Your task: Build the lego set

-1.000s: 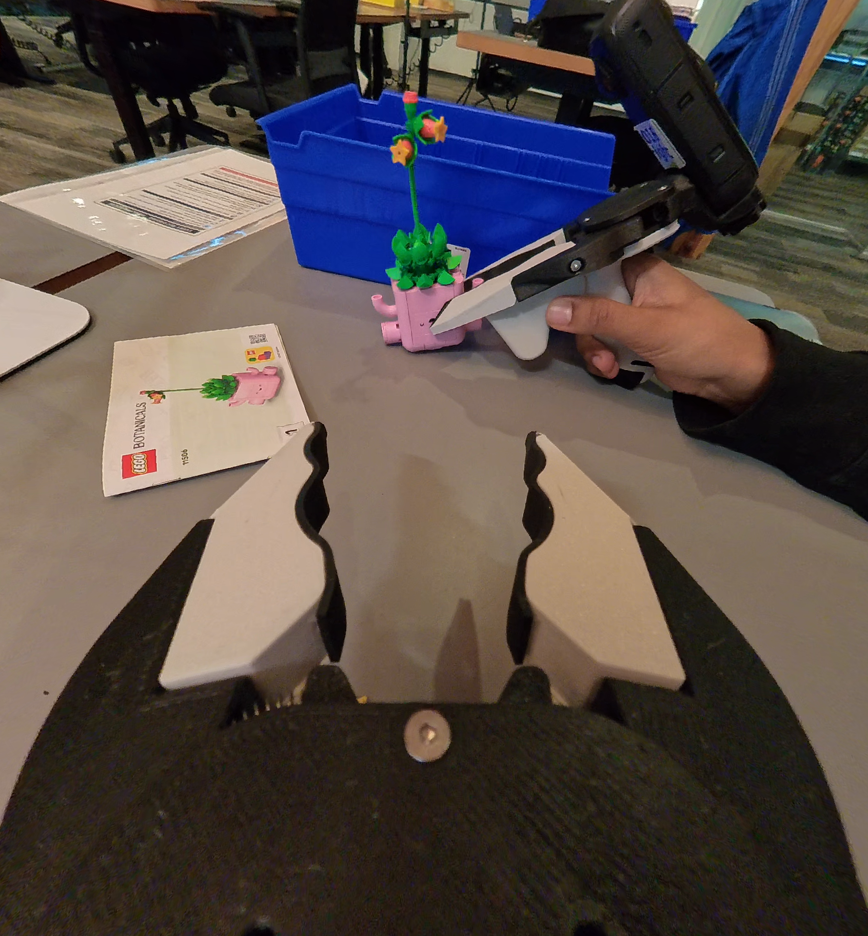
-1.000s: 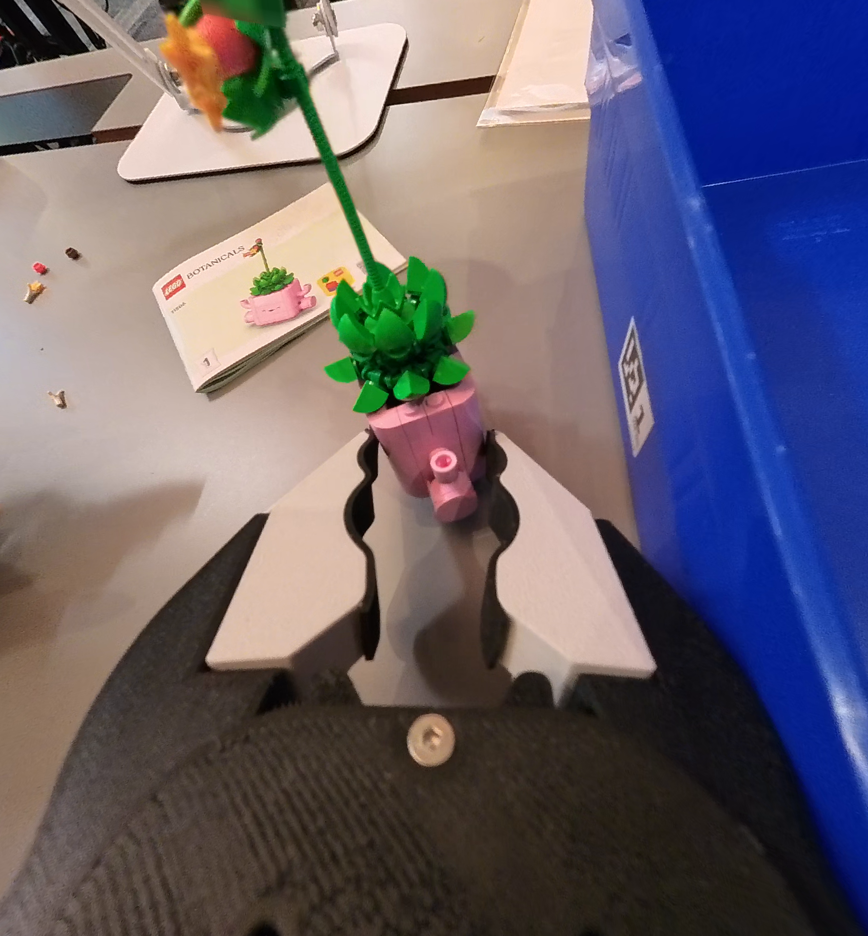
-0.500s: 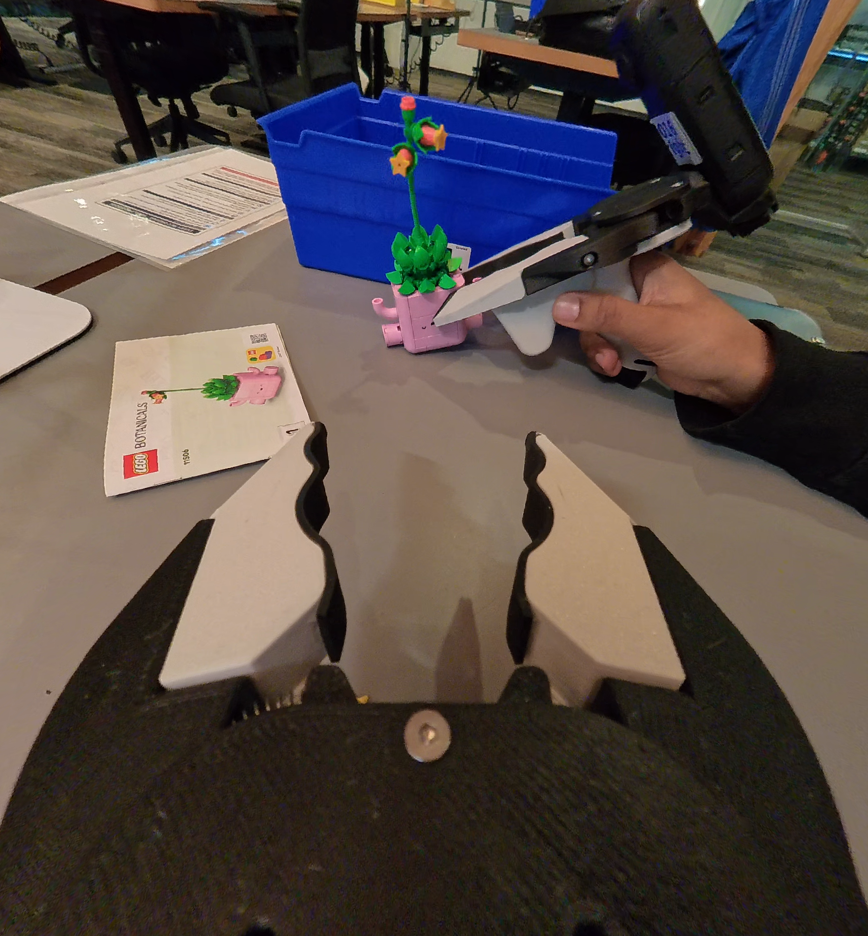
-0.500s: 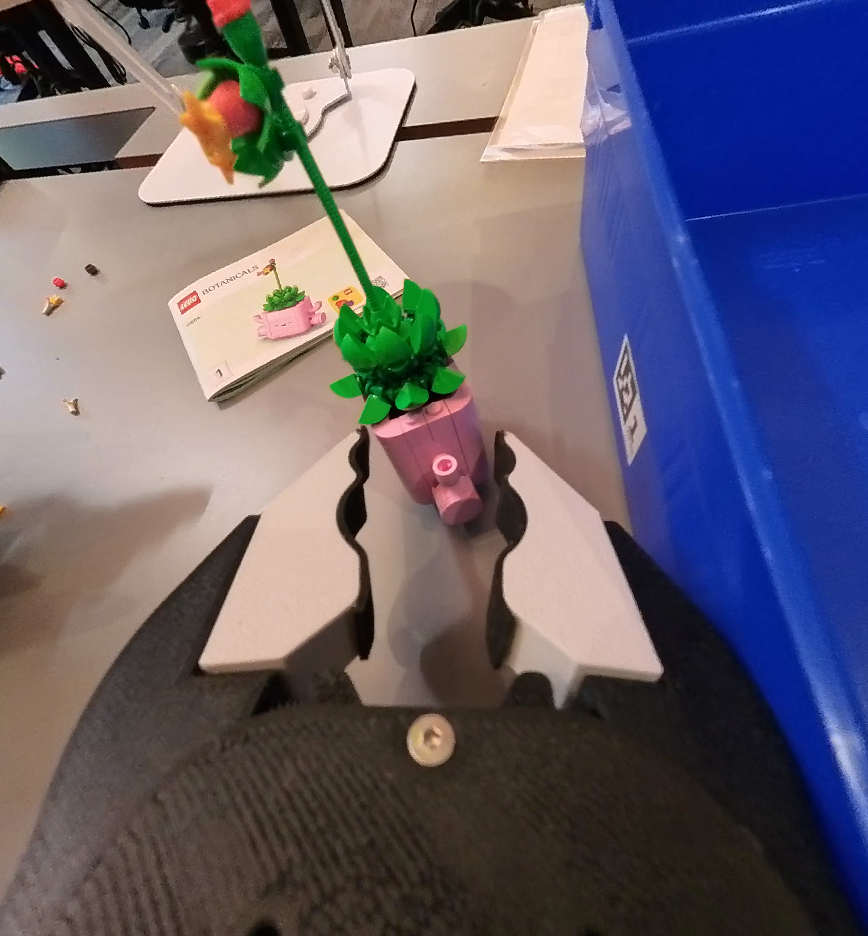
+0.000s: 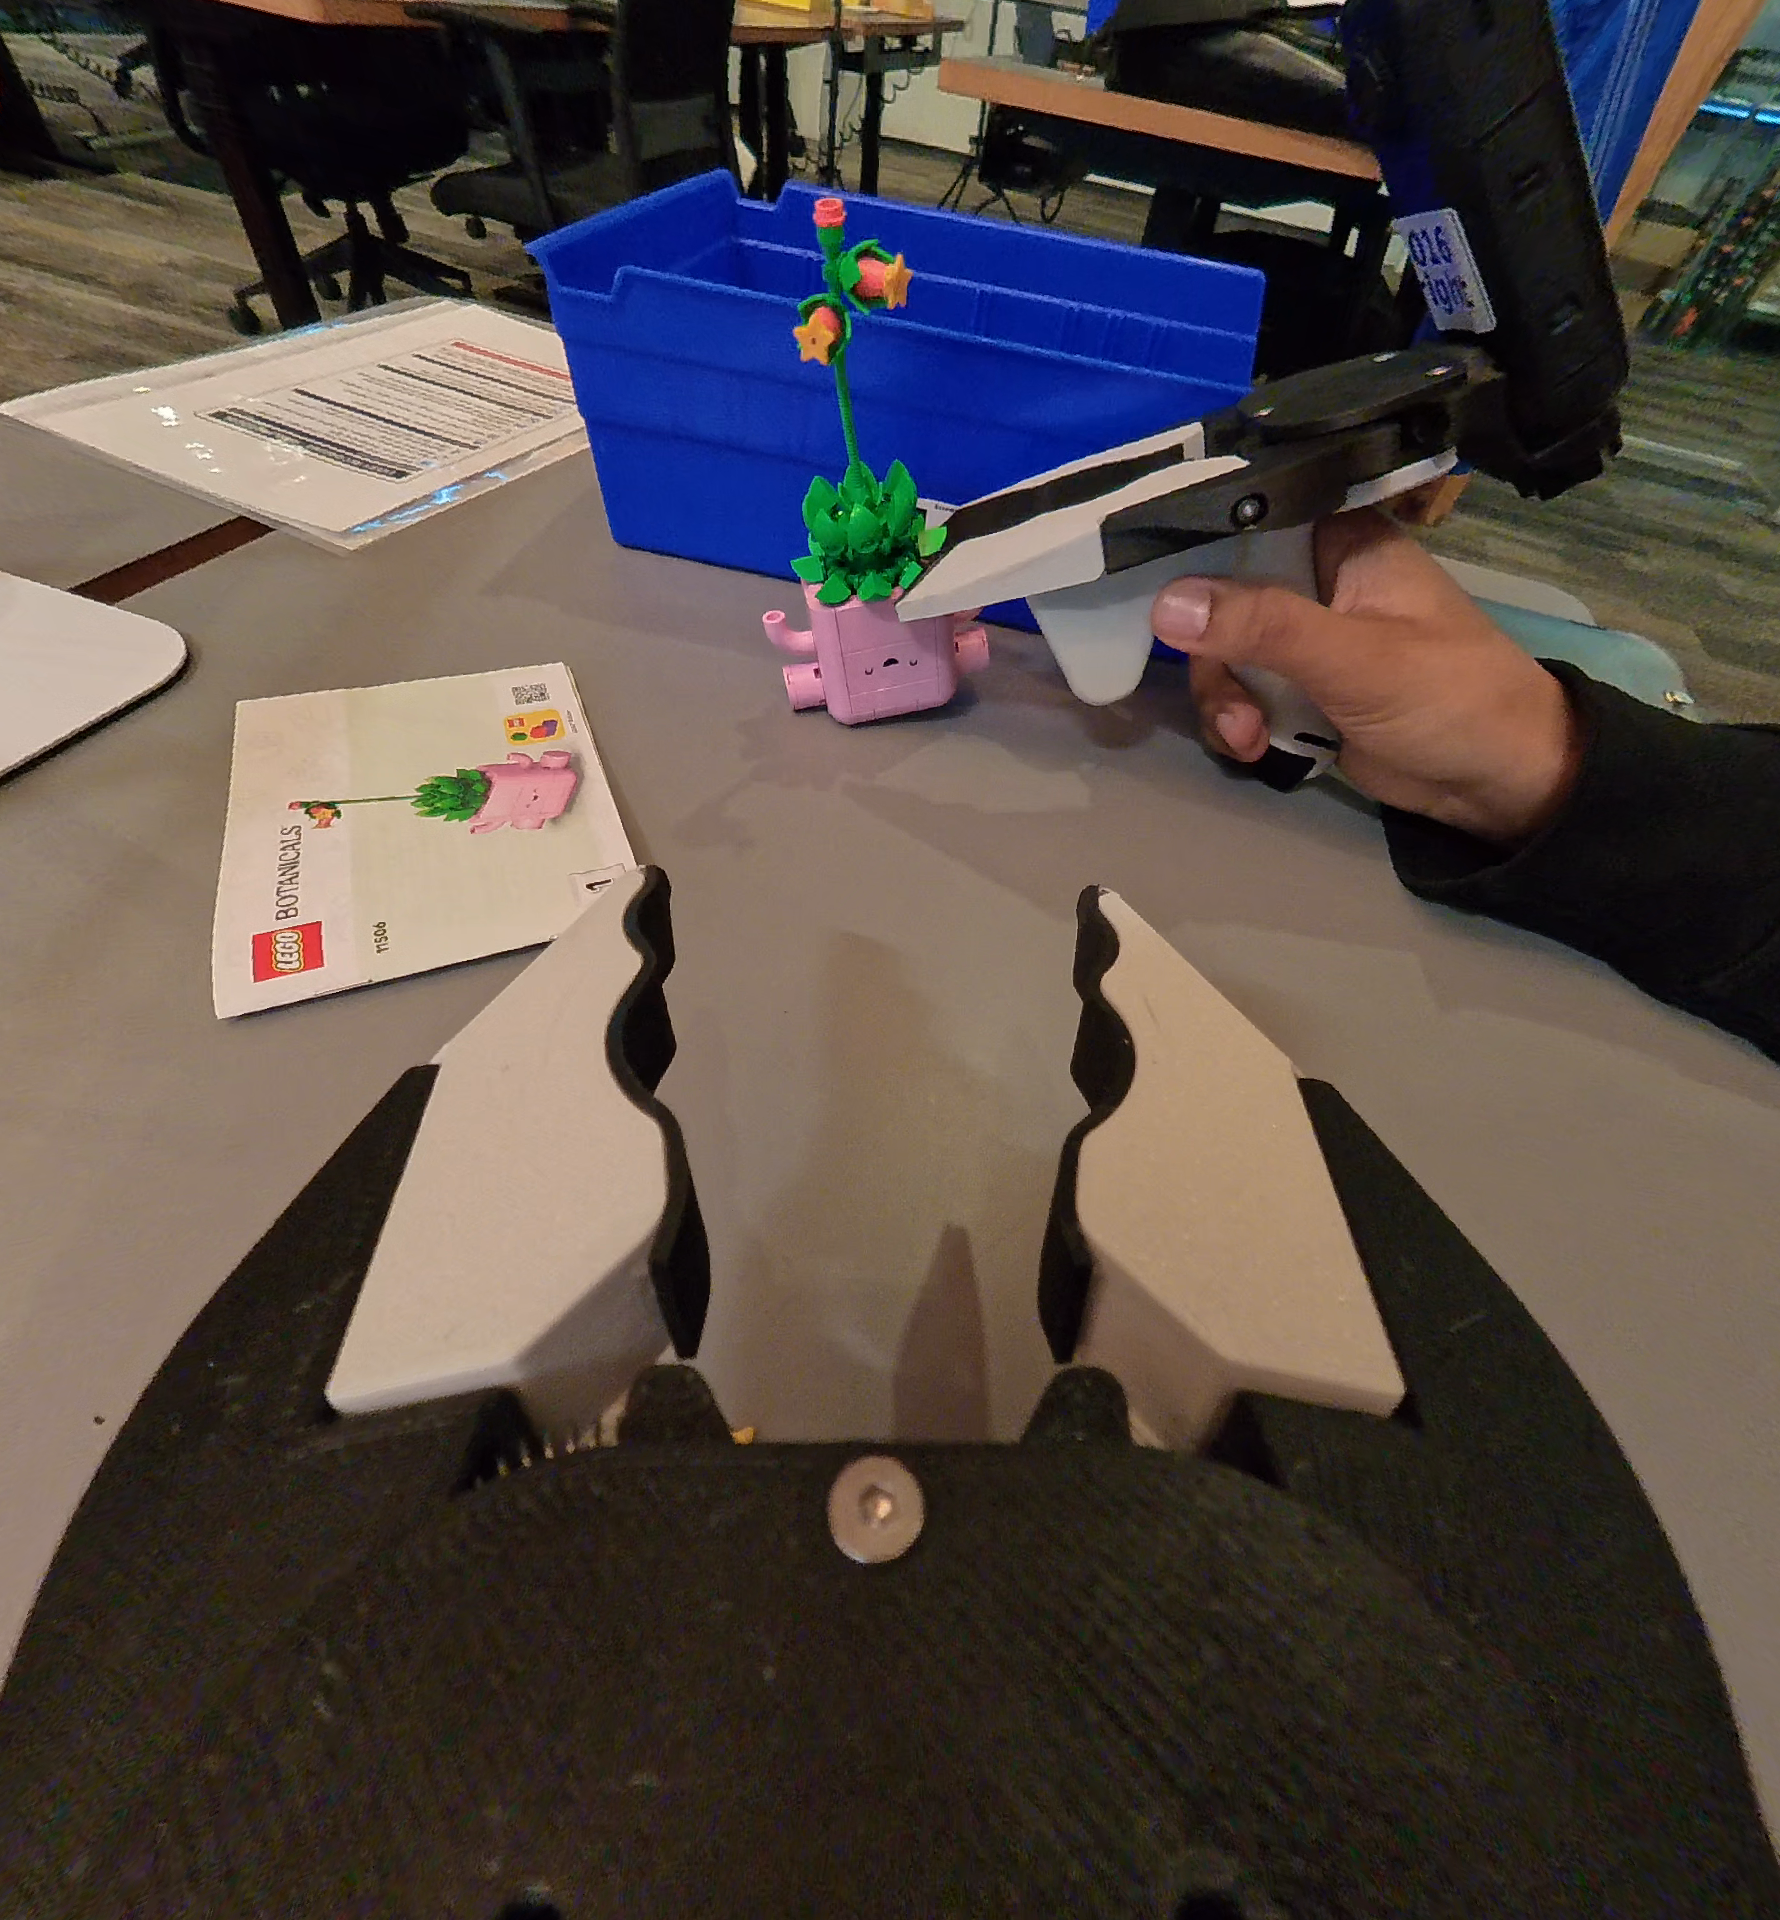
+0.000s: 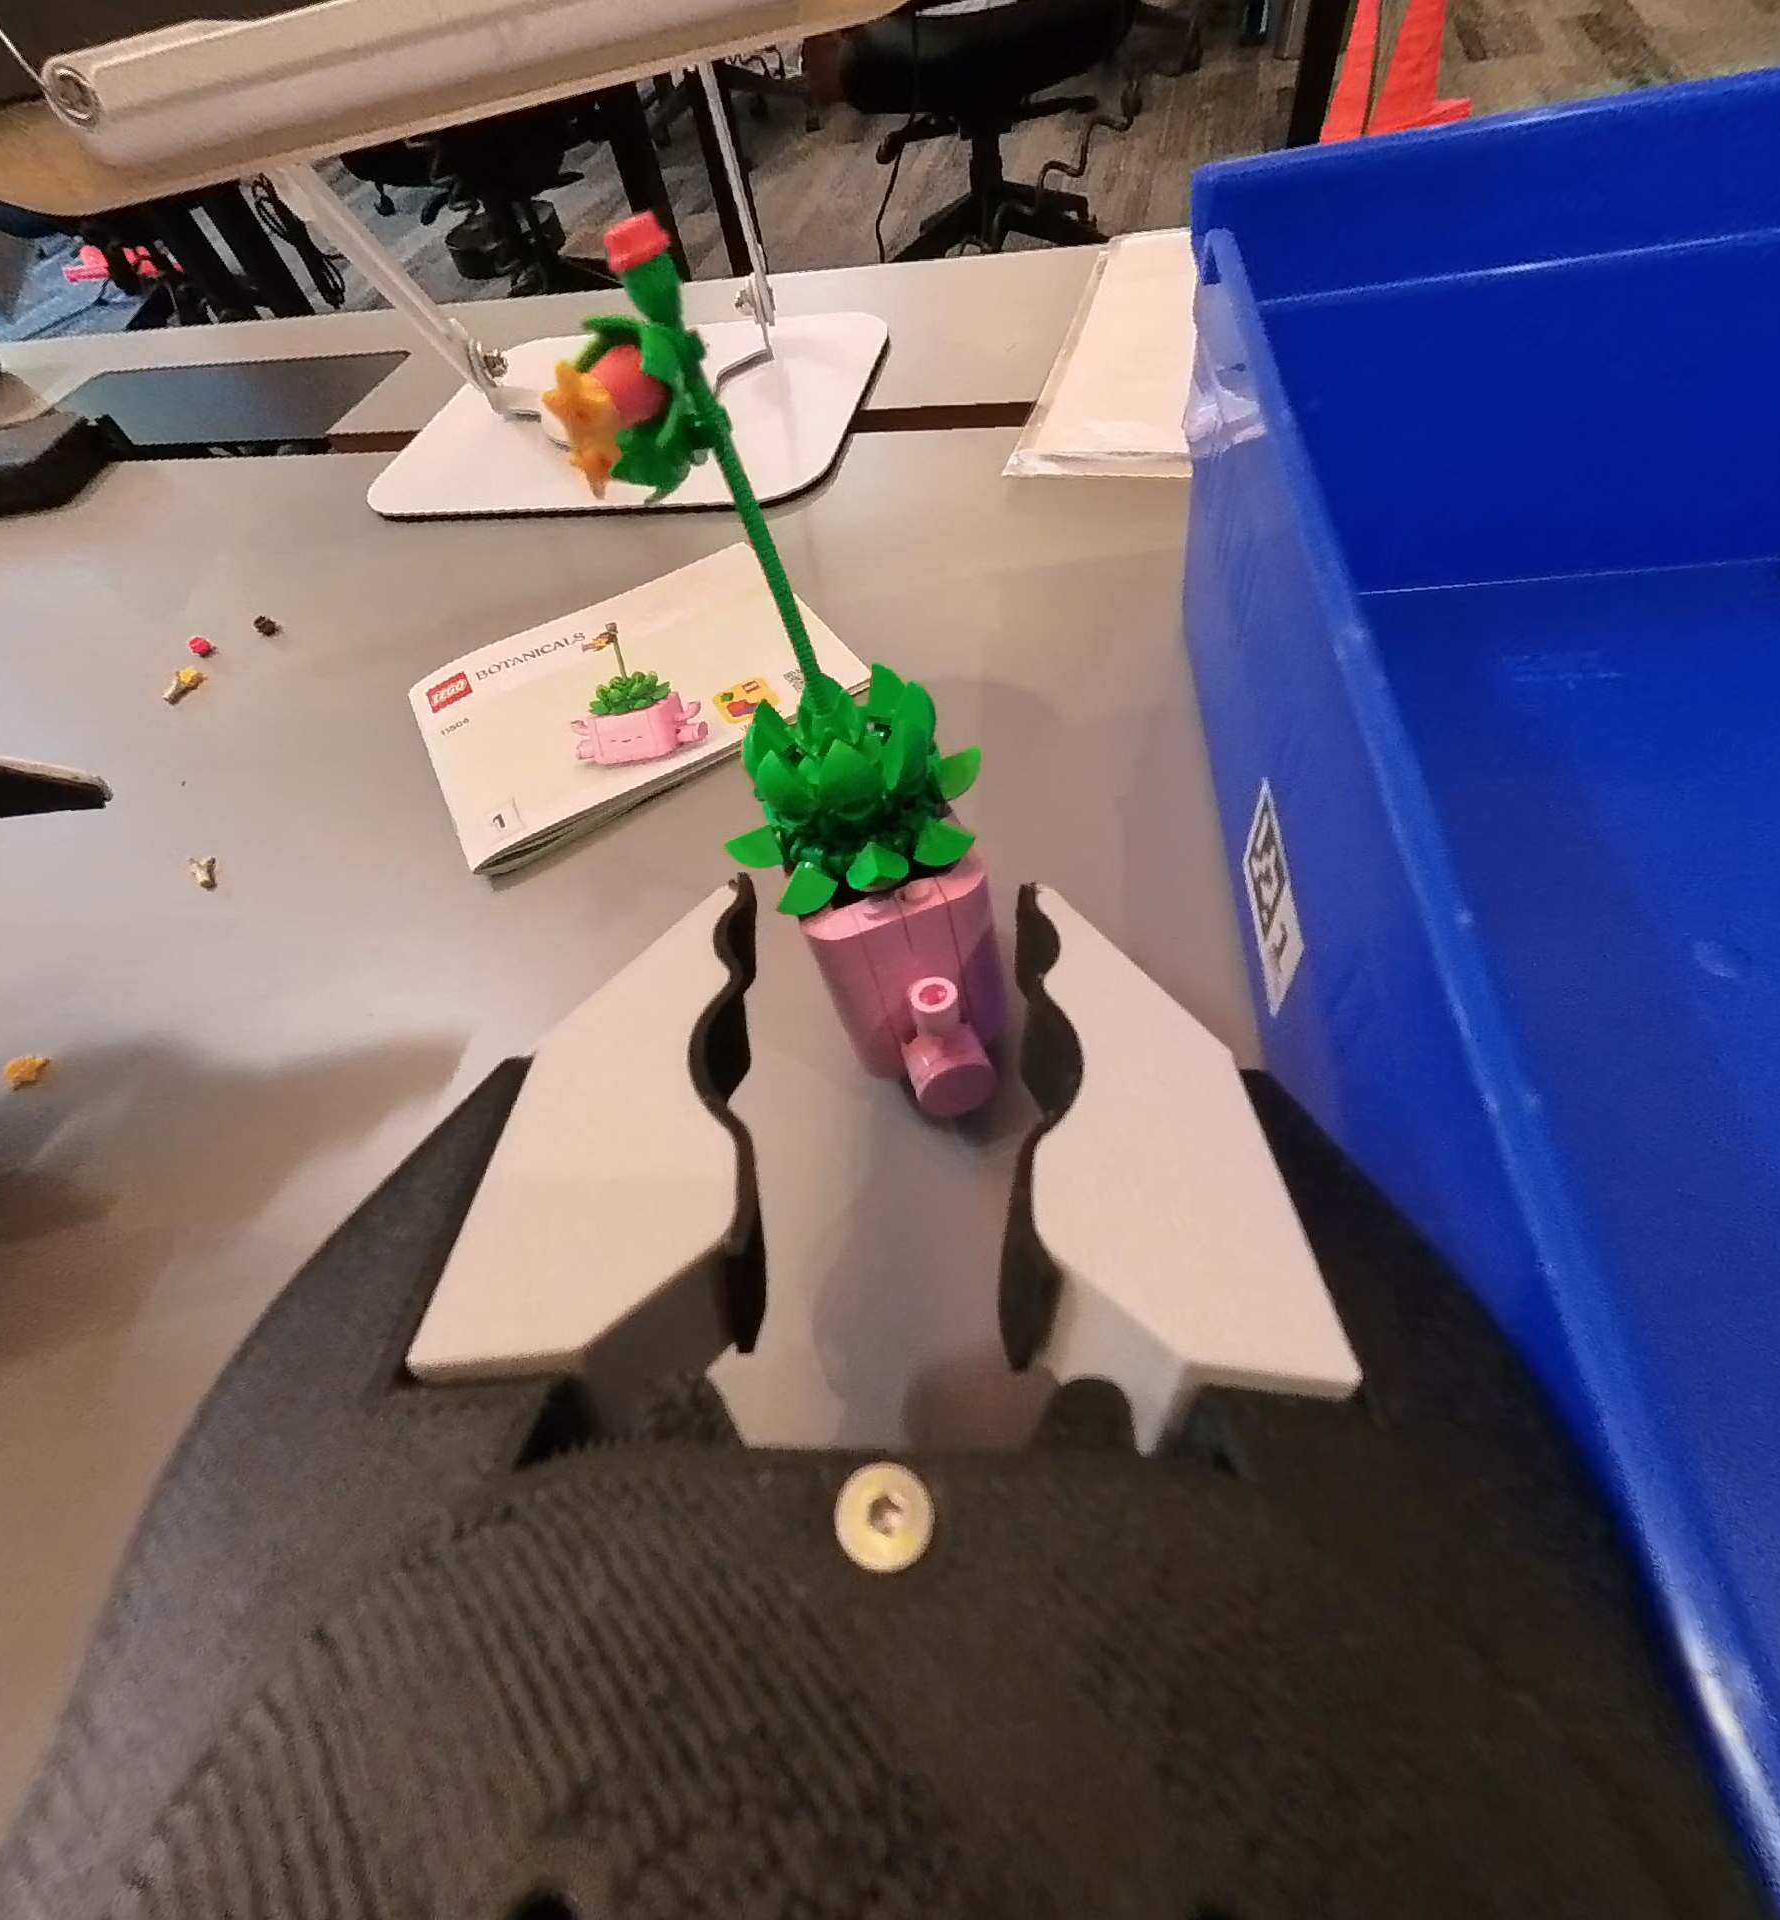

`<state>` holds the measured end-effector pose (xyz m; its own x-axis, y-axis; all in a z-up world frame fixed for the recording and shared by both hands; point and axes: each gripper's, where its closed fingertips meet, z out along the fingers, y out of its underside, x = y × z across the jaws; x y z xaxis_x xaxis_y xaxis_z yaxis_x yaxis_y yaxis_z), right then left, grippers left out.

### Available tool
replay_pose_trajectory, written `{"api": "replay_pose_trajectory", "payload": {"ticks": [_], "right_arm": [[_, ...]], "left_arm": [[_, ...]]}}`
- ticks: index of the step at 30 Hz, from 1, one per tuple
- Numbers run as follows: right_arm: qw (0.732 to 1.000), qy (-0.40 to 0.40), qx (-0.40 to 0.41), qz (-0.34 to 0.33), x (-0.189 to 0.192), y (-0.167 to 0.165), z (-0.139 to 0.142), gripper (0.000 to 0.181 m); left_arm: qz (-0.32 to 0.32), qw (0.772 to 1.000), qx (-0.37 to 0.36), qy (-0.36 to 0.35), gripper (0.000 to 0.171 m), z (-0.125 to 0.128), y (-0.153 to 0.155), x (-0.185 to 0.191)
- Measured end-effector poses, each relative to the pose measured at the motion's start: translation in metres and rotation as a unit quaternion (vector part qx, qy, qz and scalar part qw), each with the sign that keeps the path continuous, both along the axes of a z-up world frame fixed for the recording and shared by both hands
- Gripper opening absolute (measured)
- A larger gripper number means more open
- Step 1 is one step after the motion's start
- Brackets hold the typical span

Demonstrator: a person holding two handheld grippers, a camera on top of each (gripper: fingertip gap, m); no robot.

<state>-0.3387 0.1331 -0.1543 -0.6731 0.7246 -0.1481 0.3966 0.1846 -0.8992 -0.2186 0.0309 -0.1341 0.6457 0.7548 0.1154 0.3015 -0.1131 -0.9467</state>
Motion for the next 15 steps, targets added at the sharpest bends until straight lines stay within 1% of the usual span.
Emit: {"api": "replay_pose_trajectory", "payload": {"ticks": [15], "right_arm": [[0.999, 0.022, 0.047, 0.003, 0.0004, -0.0011, -0.0049, 0.045]], "left_arm": [[-0.001, 1.000, 0.002, 0.000, 0.076, 0.0003, -0.0002, -0.0001]]}}
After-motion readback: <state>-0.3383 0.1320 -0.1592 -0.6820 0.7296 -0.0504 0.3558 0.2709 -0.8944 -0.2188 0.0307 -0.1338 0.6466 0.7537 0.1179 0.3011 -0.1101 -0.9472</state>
